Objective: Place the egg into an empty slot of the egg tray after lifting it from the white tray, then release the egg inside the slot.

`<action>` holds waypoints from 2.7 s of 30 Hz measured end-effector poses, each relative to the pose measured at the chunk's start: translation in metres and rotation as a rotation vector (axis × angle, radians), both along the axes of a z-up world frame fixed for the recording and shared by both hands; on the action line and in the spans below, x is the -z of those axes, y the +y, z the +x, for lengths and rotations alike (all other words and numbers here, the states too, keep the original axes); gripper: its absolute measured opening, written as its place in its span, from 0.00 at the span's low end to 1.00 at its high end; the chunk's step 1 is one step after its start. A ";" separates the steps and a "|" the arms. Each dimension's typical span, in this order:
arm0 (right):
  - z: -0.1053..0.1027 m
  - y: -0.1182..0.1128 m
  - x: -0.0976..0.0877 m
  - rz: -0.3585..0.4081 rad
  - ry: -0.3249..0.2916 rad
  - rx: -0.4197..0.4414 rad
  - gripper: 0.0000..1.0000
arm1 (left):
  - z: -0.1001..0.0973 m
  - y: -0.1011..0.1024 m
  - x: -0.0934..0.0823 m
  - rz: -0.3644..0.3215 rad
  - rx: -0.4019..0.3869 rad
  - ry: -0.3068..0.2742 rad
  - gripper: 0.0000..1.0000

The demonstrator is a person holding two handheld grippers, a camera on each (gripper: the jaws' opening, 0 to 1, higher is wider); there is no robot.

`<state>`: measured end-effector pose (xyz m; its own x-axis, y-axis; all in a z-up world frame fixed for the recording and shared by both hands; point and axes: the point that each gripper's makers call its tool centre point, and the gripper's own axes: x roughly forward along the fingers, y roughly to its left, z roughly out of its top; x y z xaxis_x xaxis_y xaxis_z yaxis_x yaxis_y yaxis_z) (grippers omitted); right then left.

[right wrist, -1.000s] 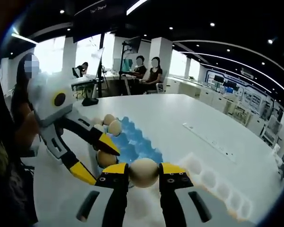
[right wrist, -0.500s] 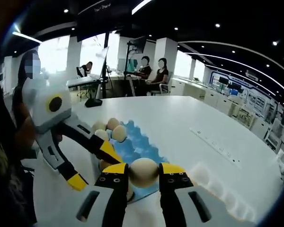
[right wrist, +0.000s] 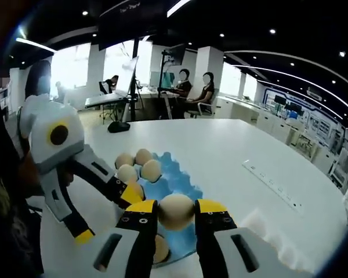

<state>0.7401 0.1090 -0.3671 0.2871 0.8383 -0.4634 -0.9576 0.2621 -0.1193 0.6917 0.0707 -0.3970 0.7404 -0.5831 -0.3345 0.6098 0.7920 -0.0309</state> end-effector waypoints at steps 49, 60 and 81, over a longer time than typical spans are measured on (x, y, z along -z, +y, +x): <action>0.014 0.075 0.035 -0.081 0.100 -0.120 0.26 | 0.007 0.005 -0.007 -0.085 0.031 -0.019 0.41; 0.013 0.077 0.048 -0.080 0.191 -0.126 0.27 | 0.003 0.008 -0.008 -0.086 0.020 -0.021 0.41; 0.011 0.060 0.034 -0.035 0.138 -0.139 0.32 | 0.001 0.002 -0.005 -0.045 0.006 -0.004 0.43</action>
<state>0.7509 0.1691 -0.4011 0.1014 0.8482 -0.5198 -0.9922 0.1240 0.0088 0.6928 0.0727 -0.3918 0.7381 -0.6017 -0.3053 0.6145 0.7863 -0.0641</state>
